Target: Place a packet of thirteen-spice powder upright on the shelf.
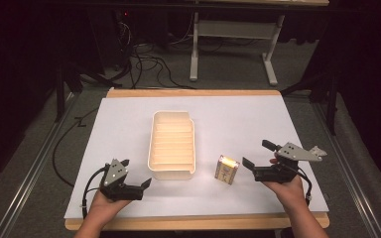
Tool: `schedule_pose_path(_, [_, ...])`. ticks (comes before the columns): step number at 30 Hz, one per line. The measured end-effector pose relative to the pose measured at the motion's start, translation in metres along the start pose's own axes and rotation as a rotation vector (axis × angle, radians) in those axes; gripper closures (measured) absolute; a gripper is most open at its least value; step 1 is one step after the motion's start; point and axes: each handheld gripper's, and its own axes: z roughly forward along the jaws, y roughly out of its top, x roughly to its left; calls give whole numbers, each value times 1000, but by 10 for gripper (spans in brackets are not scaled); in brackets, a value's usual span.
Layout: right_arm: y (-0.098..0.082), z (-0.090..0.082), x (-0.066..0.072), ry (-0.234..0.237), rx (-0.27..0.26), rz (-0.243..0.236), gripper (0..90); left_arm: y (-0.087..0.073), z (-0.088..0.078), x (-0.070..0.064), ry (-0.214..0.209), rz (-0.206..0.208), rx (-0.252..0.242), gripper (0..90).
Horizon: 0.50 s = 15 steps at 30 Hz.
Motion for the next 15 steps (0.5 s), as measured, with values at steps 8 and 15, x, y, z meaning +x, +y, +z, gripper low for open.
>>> schedule_pose_path(8, [1,9,16,63,23,-29,26,1,0,1,2,1,-6,1])
schedule_pose_path(15, [-1,16,26,89,39,-61,28,0,0,0,-3,6,2,1])
